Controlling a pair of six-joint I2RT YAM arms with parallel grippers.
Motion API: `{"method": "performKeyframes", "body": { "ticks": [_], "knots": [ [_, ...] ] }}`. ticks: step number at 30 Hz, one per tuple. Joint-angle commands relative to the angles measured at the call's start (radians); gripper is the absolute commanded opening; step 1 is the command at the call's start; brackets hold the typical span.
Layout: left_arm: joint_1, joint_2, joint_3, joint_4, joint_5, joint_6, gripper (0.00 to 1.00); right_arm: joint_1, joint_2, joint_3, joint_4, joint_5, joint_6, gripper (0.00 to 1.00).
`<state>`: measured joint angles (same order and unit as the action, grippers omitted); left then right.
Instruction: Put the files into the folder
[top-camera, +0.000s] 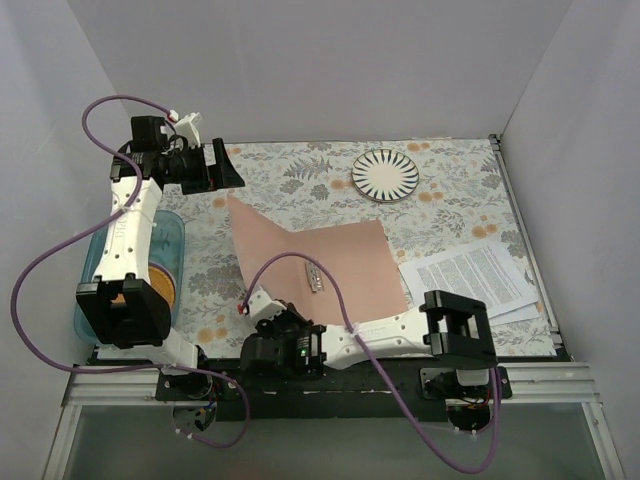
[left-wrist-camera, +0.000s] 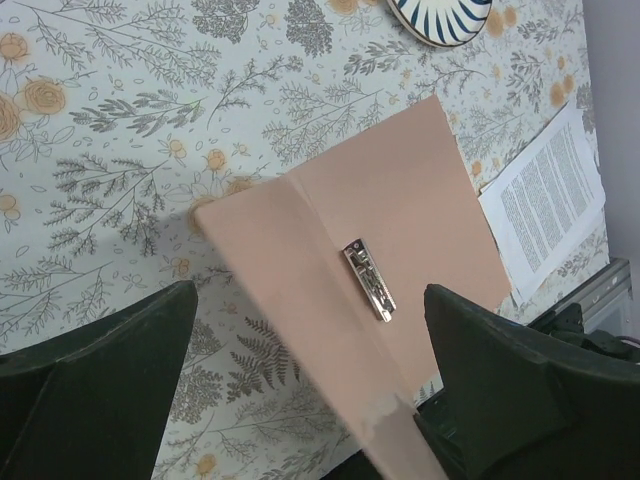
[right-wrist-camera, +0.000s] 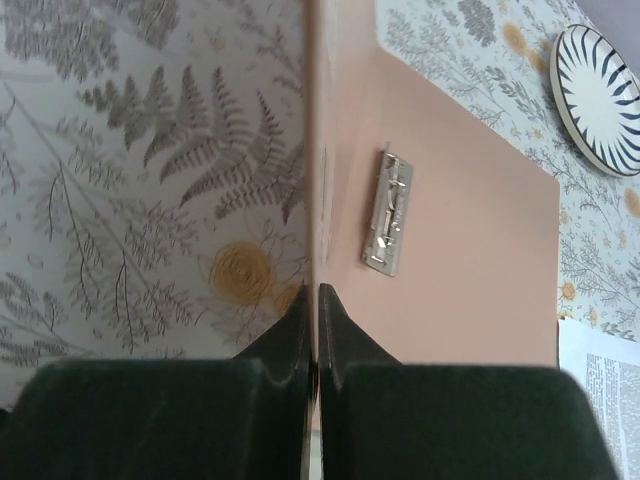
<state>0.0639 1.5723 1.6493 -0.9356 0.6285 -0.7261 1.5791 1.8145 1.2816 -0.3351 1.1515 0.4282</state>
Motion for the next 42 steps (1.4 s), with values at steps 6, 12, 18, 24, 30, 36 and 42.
{"method": "performKeyframes", "body": {
  "ticks": [6, 12, 18, 24, 30, 36, 42],
  "knots": [
    [0.007, -0.138, -0.058, -0.026, 0.008, 0.04, 0.98, 0.03, 0.083, 0.073, -0.11, -0.005, -0.032, 0.24],
    [0.008, -0.149, -0.097, 0.0, 0.002, 0.03, 0.98, 0.027, 0.126, 0.07, 0.095, -0.185, -0.19, 0.6],
    [0.008, -0.141, -0.079, -0.002, 0.008, 0.02, 0.98, 0.024, 0.135, 0.113, 0.208, -0.323, -0.299, 0.7],
    [0.01, -0.129, -0.037, -0.009, 0.007, 0.014, 0.98, 0.013, 0.059, 0.101, 0.185, -0.392, -0.269, 0.85],
    [0.007, -0.106, -0.037, 0.014, 0.091, -0.016, 0.98, -0.062, -0.153, 0.009, 0.07, -0.354, -0.077, 0.85],
    [-0.05, -0.072, -0.074, 0.072, 0.151, -0.038, 0.98, -0.362, -0.44, -0.145, -0.329, -0.3, 0.432, 0.88],
    [-0.251, -0.029, -0.085, 0.133, 0.056, -0.038, 0.98, -0.7, -0.757, -0.458, -0.42, -0.409, 0.593, 0.94]
  ]
}}
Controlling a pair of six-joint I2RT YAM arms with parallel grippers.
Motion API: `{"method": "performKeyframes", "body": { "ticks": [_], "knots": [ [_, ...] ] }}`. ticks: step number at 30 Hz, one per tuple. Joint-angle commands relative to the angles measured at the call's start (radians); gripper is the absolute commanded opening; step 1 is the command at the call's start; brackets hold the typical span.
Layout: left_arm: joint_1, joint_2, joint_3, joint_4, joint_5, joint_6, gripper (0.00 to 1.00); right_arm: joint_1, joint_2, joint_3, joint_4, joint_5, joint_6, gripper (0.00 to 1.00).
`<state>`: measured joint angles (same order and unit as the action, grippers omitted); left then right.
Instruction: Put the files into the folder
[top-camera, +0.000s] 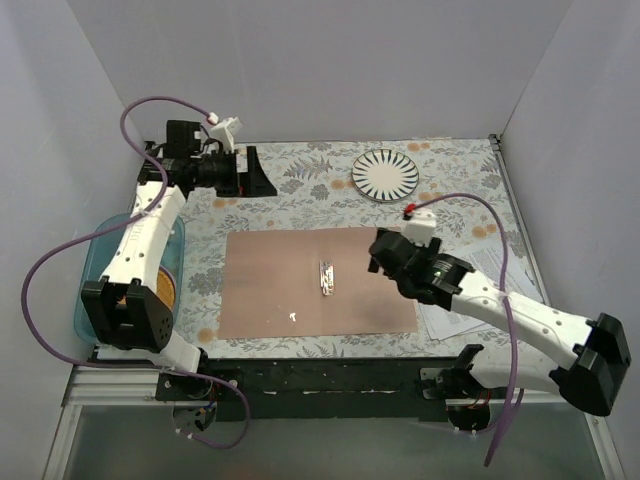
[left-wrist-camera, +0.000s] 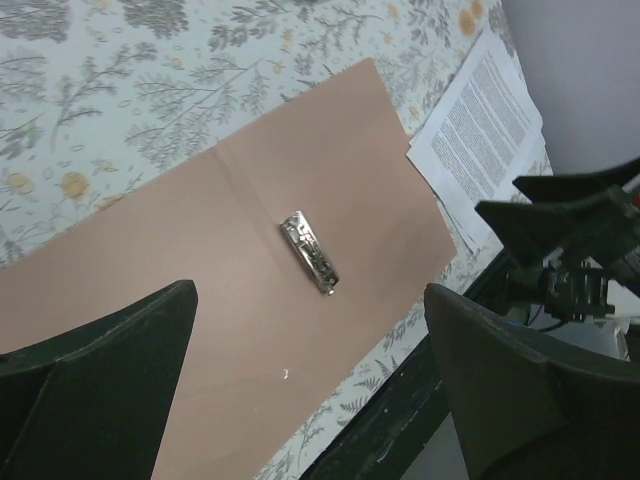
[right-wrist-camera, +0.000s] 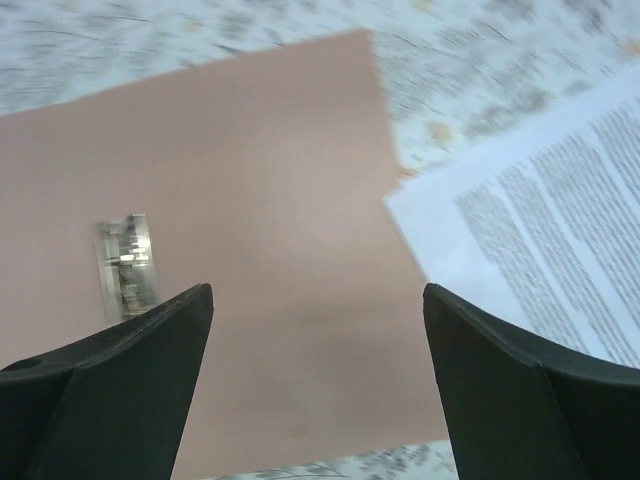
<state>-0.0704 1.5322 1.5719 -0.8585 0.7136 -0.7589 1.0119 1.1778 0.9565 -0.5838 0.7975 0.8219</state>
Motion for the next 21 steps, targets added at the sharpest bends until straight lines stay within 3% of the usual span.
{"method": "performKeyframes", "body": {
  "ticks": [1, 14, 21],
  "knots": [
    [-0.138, 0.025, -0.001, 0.061, -0.042, -0.005, 0.98, -0.166, -0.174, -0.153, -0.178, -0.066, 0.204, 0.95],
    [-0.445, 0.281, 0.109, 0.176, -0.121, 0.01, 0.98, -0.631, -0.219, -0.239, -0.318, -0.136, 0.206, 0.96],
    [-0.578, 0.46, 0.236, 0.225, -0.121, 0.012, 0.98, -0.89, -0.336, -0.337, -0.232, -0.233, 0.105, 0.96]
  ]
}}
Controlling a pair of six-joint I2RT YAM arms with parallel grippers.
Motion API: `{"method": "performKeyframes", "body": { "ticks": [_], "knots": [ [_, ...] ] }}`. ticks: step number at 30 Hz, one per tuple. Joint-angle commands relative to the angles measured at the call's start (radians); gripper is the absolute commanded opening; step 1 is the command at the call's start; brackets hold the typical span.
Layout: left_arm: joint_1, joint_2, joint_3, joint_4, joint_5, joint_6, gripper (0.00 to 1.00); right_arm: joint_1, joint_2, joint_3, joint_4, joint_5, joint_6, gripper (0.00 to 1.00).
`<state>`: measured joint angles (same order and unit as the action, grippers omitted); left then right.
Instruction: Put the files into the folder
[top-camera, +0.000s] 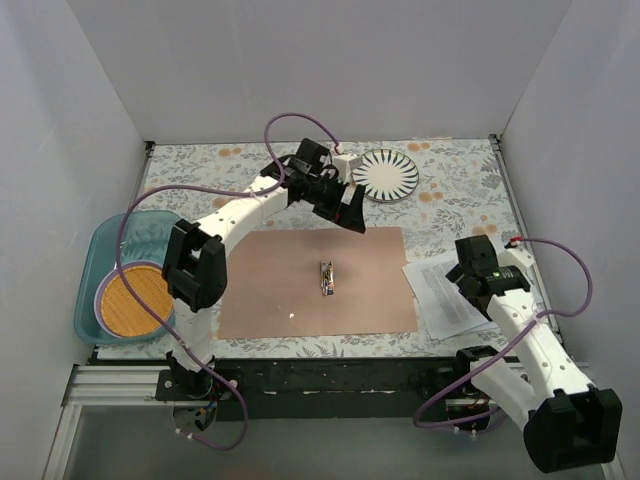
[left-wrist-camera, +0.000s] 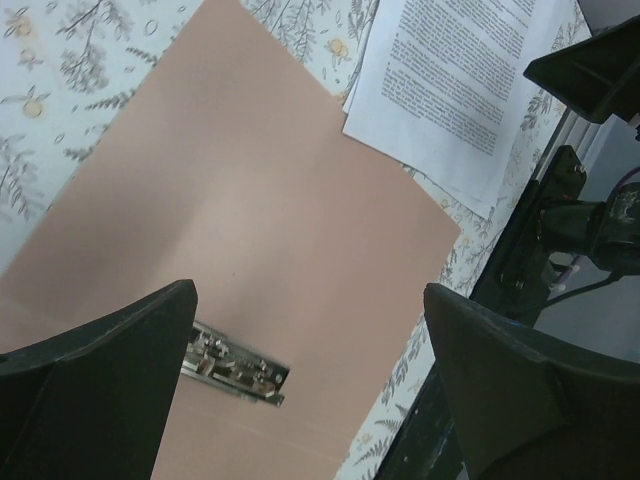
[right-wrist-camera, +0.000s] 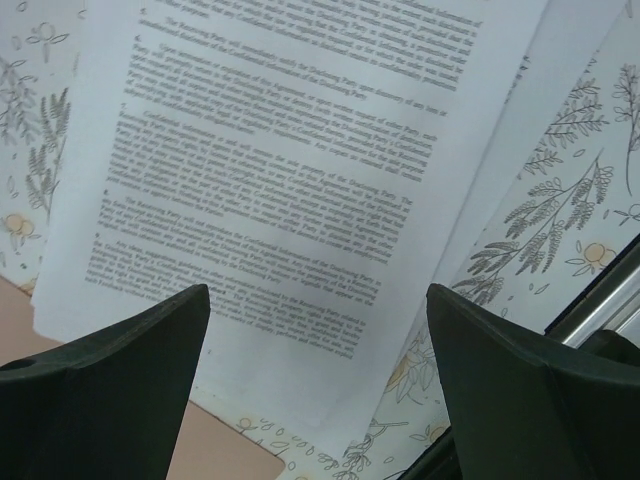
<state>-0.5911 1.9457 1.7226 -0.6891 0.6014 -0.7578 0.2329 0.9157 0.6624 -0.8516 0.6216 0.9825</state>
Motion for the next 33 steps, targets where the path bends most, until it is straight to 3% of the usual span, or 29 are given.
{"method": "performKeyframes", "body": {
  "ticks": [1, 8, 13, 21, 33],
  "knots": [
    [-0.071, 0.068, 0.104, 0.06, -0.005, 0.011, 0.98, -0.138, -0.09, -0.049, 0.043, -0.071, -0.071, 0.97],
    [-0.199, 0.252, 0.274, 0.086, -0.018, 0.021, 0.98, -0.224, -0.022, -0.047, 0.022, -0.105, -0.058, 0.96],
    [-0.257, 0.375, 0.379, 0.086, -0.057, 0.028, 0.98, -0.366, 0.07, -0.063, 0.017, -0.146, -0.05, 0.96],
    [-0.312, 0.469, 0.443, 0.112, -0.172, 0.066, 0.98, -0.517, 0.123, -0.072, 0.058, -0.145, -0.111, 0.96],
    [-0.371, 0.547, 0.453, 0.094, -0.38, 0.14, 0.98, -0.667, 0.126, -0.155, 0.223, -0.29, -0.202, 0.91]
  ]
}}
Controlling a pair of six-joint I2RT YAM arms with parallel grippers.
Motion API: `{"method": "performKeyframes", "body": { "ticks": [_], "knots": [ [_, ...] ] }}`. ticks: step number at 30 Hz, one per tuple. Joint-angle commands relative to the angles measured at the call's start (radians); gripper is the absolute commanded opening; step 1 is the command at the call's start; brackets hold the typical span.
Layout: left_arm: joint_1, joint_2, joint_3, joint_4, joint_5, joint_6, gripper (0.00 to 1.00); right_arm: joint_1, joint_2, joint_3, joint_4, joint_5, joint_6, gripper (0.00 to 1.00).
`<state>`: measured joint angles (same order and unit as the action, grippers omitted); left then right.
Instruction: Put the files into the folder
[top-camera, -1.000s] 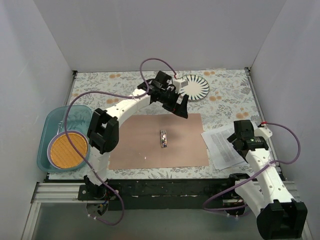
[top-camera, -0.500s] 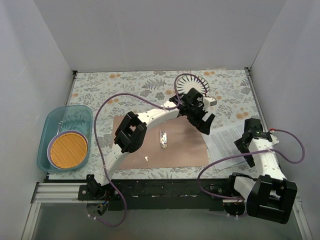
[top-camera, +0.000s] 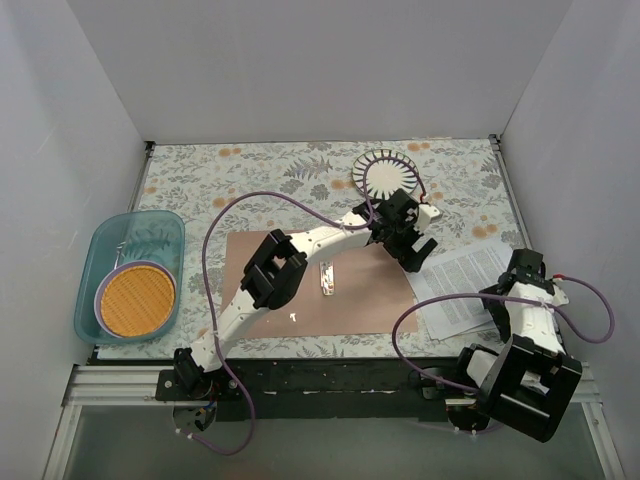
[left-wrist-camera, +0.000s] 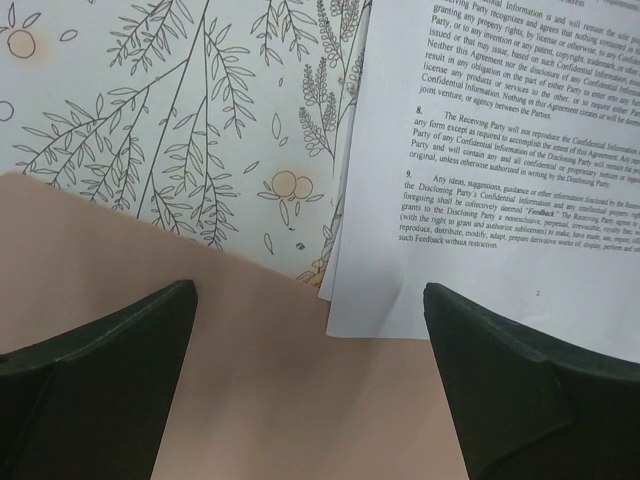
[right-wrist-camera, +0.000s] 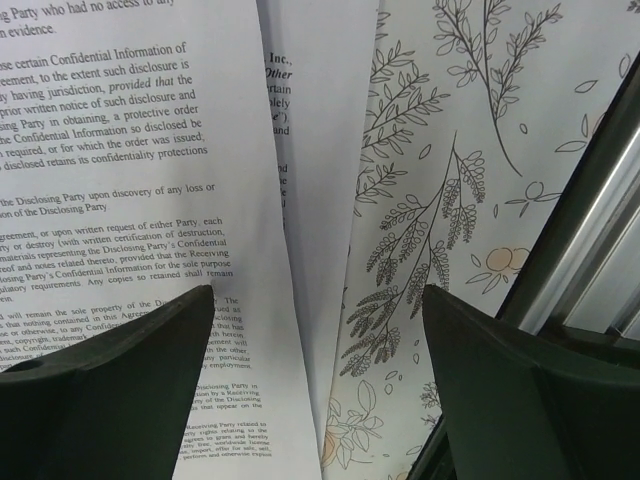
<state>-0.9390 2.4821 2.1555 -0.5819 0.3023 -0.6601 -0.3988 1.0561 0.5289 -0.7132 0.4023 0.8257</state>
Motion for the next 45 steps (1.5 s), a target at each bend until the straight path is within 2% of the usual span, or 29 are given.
{"method": "performKeyframes", "body": {
  "ticks": [1, 13, 30, 38, 45],
  "knots": [
    [-0.023, 0.011, 0.015, -0.016, -0.089, 0.047, 0.98, -0.043, -0.021, -0.026, 0.092, -0.079, -0.043, 0.91],
    [-0.034, -0.02, -0.089, -0.006, -0.16, 0.1, 0.98, -0.052, -0.168, -0.07, 0.172, -0.189, -0.043, 0.86],
    [-0.034, -0.049, -0.14, 0.001, -0.175, 0.109, 0.98, -0.052, -0.125, -0.093, 0.182, -0.189, -0.034, 0.85],
    [-0.035, -0.061, -0.161, 0.005, -0.181, 0.126, 0.98, -0.052, -0.154, -0.135, 0.273, -0.233, -0.007, 0.82],
    [-0.034, -0.065, -0.166, 0.001, -0.184, 0.139, 0.98, -0.052, -0.176, -0.147, 0.282, -0.273, 0.018, 0.78]
  ]
}}
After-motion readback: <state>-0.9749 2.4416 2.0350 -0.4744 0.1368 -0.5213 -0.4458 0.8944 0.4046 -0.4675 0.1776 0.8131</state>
